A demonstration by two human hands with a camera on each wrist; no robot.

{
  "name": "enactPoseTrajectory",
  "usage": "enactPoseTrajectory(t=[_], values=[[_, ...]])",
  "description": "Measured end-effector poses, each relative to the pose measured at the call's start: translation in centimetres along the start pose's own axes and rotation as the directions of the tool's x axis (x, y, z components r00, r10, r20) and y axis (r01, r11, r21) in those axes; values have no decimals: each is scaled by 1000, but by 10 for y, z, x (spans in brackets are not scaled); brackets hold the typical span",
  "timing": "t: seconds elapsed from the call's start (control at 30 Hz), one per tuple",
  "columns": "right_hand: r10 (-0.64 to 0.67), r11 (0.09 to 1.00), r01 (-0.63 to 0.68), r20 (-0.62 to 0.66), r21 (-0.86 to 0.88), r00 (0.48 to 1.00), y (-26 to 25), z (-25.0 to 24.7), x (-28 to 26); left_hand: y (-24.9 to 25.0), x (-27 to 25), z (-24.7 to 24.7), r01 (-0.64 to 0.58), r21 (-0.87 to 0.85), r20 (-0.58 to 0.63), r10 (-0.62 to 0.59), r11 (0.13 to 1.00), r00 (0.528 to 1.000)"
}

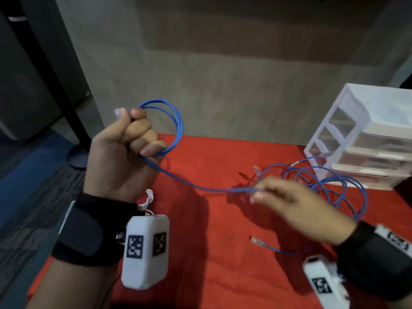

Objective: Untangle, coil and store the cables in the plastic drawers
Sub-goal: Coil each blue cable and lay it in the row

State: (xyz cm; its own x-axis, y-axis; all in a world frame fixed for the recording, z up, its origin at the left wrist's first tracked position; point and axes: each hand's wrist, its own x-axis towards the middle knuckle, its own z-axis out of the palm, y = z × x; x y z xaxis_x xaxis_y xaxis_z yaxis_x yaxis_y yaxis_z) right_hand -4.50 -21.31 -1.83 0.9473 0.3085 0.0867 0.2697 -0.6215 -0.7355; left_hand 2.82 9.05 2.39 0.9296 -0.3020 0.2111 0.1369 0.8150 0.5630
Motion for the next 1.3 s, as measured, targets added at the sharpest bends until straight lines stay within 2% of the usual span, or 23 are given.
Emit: enactPoseTrajectory(t=[0.07,0.13,0.2,0.27,0.33,0.4,0.47,0.5,0.57,0.6,0.7,0.77,0.83,0.87,0.9,1.0,1.1,1.17,1.23,1.27,1.3], values=[[-5,999,13,-224,35,975,0,-23,9,-2,-1,1,55,-9,55,-54,998,997],[-3,998,24,-369,53,929,-12,-35,21,-14,-3,8,132,36,112,-135,991,984],[12,988,48,-379,150,925,-28,-37,34,-30,-5,17,196,131,142,-214,972,966],[24,957,65,-300,282,954,-43,-32,43,-43,-6,27,209,244,154,-251,947,956],[7,936,76,-235,343,972,-52,-25,48,-54,-8,30,129,421,109,-192,898,975],[-12,903,85,-173,422,985,-59,-19,50,-62,-9,30,38,593,77,-104,804,992],[6,792,52,-93,608,996,-63,-13,47,-69,-10,30,-14,689,87,-63,725,994],[-1,752,42,-63,658,998,-64,-10,46,-71,-10,30,-21,701,87,-57,713,995],[-37,775,75,-73,628,997,-64,-6,43,-74,-10,30,-33,719,66,-20,695,998],[-60,804,104,-93,586,994,-64,-5,41,-76,-10,30,-67,750,68,24,658,997],[-92,842,149,-133,518,987,-66,-3,38,-89,-10,31,-180,850,103,178,496,979],[-90,861,146,-138,487,986,-68,-2,38,-98,-8,26,-248,896,139,300,367,944],[-70,879,127,-139,460,988,-67,0,41,-104,-6,19,-265,934,163,378,237,911],[-60,886,118,-143,448,988,-66,2,42,-106,-5,14,-257,942,156,393,217,906],[-45,889,105,-145,445,988,-64,4,43,-106,-5,13,-256,937,149,388,240,910],[5,879,70,-157,471,988,-59,9,46,-107,-5,16,-265,873,148,294,411,944],[37,841,46,-142,539,989,-59,13,48,-110,-2,17,-240,842,112,278,482,954],[56,787,36,-128,616,990,-58,15,49,-111,-1,13,-239,862,97,319,447,943],[64,746,-3,-68,666,996,-56,16,49,-111,1,6,-178,931,59,349,320,935],[57,787,-26,-31,616,998,-56,17,49,-111,1,3,-133,957,38,344,257,938],[43,844,-37,1,536,999,-56,19,48,-111,1,3,-116,956,21,332,269,943]])
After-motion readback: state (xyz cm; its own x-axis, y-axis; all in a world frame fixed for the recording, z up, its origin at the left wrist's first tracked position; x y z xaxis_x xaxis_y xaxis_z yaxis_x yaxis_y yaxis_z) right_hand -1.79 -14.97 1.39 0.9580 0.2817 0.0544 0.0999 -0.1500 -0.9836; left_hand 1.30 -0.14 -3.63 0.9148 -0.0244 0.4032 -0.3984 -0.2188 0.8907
